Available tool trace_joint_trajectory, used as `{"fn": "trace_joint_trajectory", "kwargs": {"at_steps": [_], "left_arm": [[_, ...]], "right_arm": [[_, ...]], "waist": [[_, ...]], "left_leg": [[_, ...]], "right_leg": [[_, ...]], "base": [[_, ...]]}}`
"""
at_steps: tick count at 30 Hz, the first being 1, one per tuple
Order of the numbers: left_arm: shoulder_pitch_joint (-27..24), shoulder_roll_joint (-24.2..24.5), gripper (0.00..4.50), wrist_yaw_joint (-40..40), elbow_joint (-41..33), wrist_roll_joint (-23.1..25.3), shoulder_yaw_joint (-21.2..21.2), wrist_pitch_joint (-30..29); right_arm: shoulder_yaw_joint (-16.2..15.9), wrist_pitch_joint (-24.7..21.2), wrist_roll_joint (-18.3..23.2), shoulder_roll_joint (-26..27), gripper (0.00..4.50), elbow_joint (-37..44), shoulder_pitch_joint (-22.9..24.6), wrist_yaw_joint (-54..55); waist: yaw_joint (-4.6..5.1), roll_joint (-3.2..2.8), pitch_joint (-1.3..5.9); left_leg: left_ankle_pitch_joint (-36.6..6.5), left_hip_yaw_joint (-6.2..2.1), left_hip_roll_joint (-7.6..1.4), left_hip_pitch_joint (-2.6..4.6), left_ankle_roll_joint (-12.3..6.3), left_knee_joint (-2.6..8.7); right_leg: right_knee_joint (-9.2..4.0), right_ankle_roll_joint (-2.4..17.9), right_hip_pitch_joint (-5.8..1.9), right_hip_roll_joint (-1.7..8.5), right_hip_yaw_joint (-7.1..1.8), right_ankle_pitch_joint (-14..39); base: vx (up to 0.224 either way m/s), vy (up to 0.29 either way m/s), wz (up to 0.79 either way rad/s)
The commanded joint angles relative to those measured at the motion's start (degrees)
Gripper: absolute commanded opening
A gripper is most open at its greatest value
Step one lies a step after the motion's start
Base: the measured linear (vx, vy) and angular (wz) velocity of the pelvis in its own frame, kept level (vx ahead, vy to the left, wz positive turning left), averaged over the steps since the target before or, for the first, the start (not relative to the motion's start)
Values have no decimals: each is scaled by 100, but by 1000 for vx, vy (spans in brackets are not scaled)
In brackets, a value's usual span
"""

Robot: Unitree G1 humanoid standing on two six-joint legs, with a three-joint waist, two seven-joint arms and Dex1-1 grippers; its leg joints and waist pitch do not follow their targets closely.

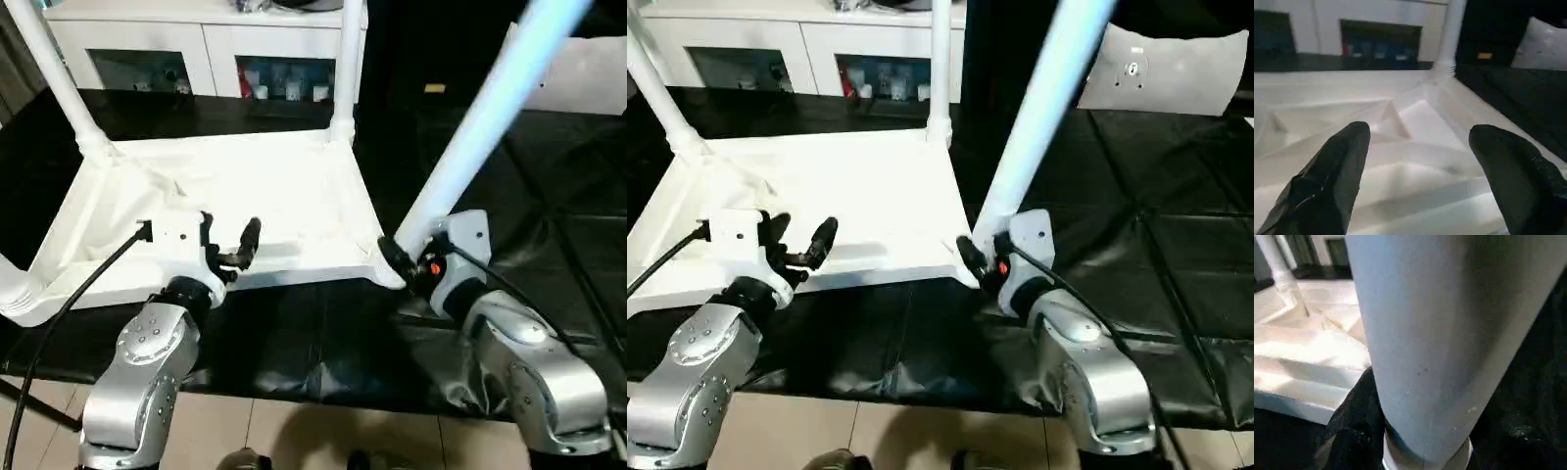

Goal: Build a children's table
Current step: Pick table leg

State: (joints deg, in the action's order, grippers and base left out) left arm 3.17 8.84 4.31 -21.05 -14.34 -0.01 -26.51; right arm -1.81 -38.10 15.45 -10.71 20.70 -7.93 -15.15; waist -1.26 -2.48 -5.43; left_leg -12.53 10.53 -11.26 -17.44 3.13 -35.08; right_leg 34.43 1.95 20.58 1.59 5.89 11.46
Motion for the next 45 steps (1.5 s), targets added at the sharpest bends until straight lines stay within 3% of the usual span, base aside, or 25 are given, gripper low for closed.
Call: {"fn": "trace_joint_trajectory", "kwargs": {"at_steps": [1, 2, 4, 5, 6, 7, 8, 10, 12, 13, 14, 15, 16, 17, 18, 23, 33, 35, 37, 39, 41, 42, 43, 44, 45], "left_arm": [[54, -21, 380, 48, -106, 98, -169, 19], [48, -25, 380, 60, -126, 108, -188, 10], [36, -12, 380, 61, -156, 127, -220, -19], [20, -3, 380, 16, -191, 184, -257, -59], [14, -7, 380, -17, -201, 211, -261, -78], [1, -33, 380, -101, -204, 288, -256, -23], [-32, -30, 380, -156, -223, 377, -264, 48], [-55, -29, 380, -185, -243, 378, -254, -38], [-123, -34, 380, -152, -273, 280, -167, -121], [-147, 14, 380, -101, -294, 287, -164, -117], [-163, 104, 380, 36, -309, 267, -180, -108], [-162, 129, 380, 83, -307, 251, -187, -105], [-162, 139, 380, 101, -306, 244, -190, -104], [-142, 210, 380, 216, -305, 179, -203, -182], [-112, 334, 380, 393, -288, 152, -248, -224], [-29, 790, 380, 1000, -146, 94, -392, -401], [-161, 346, 380, 338, -207, 203, -153, -342], [-152, 107, 380, 100, -181, 240, -108, -345], [-142, 78, 380, 30, -187, 399, -210, -310], [-165, 36, 380, 13, -237, 483, -330, -316], [-246, -41, 380, -34, -315, 491, -400, -400], [-246, -41, 380, -34, -315, 491, -400, -400], [-259, -43, 380, -52, -341, 498, -404, -404], [-281, -58, 380, -63, -425, 455, -387, -414], [-283, -63, 380, -53, -453, 430, -377, -413]], "right_arm": [[153, 119, 88, -36, 190, 147, -15, -15], [163, 153, 113, -39, 190, 146, -14, -39], [141, 212, 93, -81, 190, 143, -15, -95], [81, 273, 4, -188, 190, 134, -16, -211], [71, 280, -15, -217, 190, 131, -12, -240], [71, 305, -29, -259, 190, 116, -7, -281], [70, 381, -50, -326, 190, 96, 6, -350], [74, 466, -48, -367, 190, 86, 9, -387], [267, 487, 131, -345, 190, 64, -7, -443], [310, 509, 156, -345, 189, 54, -9, -455], [343, 514, 199, -384, 189, 42, -16, -515], [347, 503, 219, -404, 189, 40, -18, -544], [349, 499, 226, -412, 189, 40, -19, -555], [394, 509, 310, -409, 189, 18, -31, -615], [419, 545, 376, -424, 189, -19, -46, -686], [445, 678, 388, -299, 189, -158, -97, -661], [153, 329, 300, -175, 189, 60, 80, -482], [143, 318, 329, -177, 189, 40, 64, -441], [133, 303, 317, -190, 189, 29, 31, -395], [96, 223, 316, -242, 189, 34, -3, -431], [70, 172, 326, -299, 189, 43, 7, -507], [70, 172, 326, -299, 189, 43, 7, -507], [138, 120, 408, -250, 189, 36, 27, -486], [298, 5, 582, -158, 189, 26, 91, -439], [323, -15, 599, -158, 189, 30, 111, -434]], "waist": [[-52, -58, 114], [-238, -20, 42], [-202, 183, 146], [-326, 476, 297], [-480, 330, 431], [-438, 450, 383], [-377, 406, 401], [-359, 256, 414], [-134, -53, 444], [-78, -190, 587], [312, -124, 724], [311, -78, 648], [222, 24, 592], [73, 243, 521], [-69, 182, 509], [197, -74, 179], [104, -39, 277], [129, -72, 289], [222, -227, 322], [374, -233, 267], [318, -78, 285], [243, 51, 345], [231, 164, 306], [9, 355, 349], [-71, 393, 195]], "left_leg": [[-5079, -312, -1241, 274, 263, 1285], [-5469, 133, -1299, 401, 183, 1339], [-5114, 228, -957, 689, 255, 879], [-1752, 35, 128, -398, -248, -758], [-1154, -117, 168, -412, -406, -826], [-851, -244, 248, -757, -523, -910], [379, -450, 459, -1023, -391, -690], [1270, -430, 520, -885, -465, -302], [1899, -895, -97, -822, -1648, 173], [2089, -1243, -540, -561, -2147, 120], [4882, -2008, -1260, 235, -2945, -136], [5057, -1884, -952, 65, -2655, -167], [4295, -1621, -500, -253, -2171, -203], [1819, -943, 375, -882, -1266, -184], [543, -763, 434, -750, -605, -154], [-3020, -920, -1, -286, 356, 431], [-2224, -763, -53, -469, 108, 542], [-2192, -960, -28, -595, -11, 658], [-2974, -1570, -77, -476, 47, 952], [-3623, -2340, -91, -310, 57, 1168], [-3851, -2445, 251, -439, 119, 1172], [-3230, -2169, 705, -583, -167, 859], [-2680, -1750, 613, -436, -196, 387], [-1139, -860, 908, -798, -706, -685], [-167, -705, 805, -862, -577, -674]], "right_leg": [[777, -25, 2, 321, 14, 1651], [1150, 98, 100, 442, -158, 1827], [651, 24, 201, 486, -457, 2746], [-559, -1208, -423, 1237, -1026, 5935], [-536, -1086, -451, 1270, -1296, 5785], [-428, -1135, -642, 1160, -1324, 5139], [-129, -1368, -693, 791, -870, 1788], [-123, -1282, -542, 516, -507, -327], [336, -1641, -419, 388, -84, -2794], [687, -1715, -257, 510, -211, -2576], [932, -1083, 636, 1252, -1184, -1077], [754, -949, 608, 1248, -1322, -1151], [498, -881, 412, 1193, -1345, -1434], [223, -1244, -259, 876, -1097, -2429], [46, -1575, -287, 804, -922, -2441], [-231, 664, -40, 519, -736, 2979], [-284, 843, -181, 766, -677, 1807], [-170, 859, -277, 628, -409, 1535], [128, 829, -272, 294, -145, 1173], [613, 596, -104, 57, -280, 1506], [698, 710, -75, 5, -547, 1601], [69, 1252, -142, 307, -792, 1880], [-443, 1615, -36, 564, -1001, 2210], [-725, 2290, -498, 788, -1191, 1845], [-602, 1133, -399, 794, -1103, 1289]], "base": [[31, -44, -68], [31, -44, -68], [42, -148, -74], [33, -173, -79], [42, -152, -37], [108, -122, -3], [108, -122, -3], [125, -87, -11], [144, -44, -20], [167, -14, -8], [167, -14, -8], [118, 42, 5], [66, 57, -14], [66, 57, -14], [0, 0, 0], [-65, 46, 0], [-31, 71, -7], [0, 0, 0], [2, -14, 19], [9, -49, 41], [1, -135, 54], [0, -221, 65], [18, -270, 44], [18, -270, 44], [22, -266, 4]]}}
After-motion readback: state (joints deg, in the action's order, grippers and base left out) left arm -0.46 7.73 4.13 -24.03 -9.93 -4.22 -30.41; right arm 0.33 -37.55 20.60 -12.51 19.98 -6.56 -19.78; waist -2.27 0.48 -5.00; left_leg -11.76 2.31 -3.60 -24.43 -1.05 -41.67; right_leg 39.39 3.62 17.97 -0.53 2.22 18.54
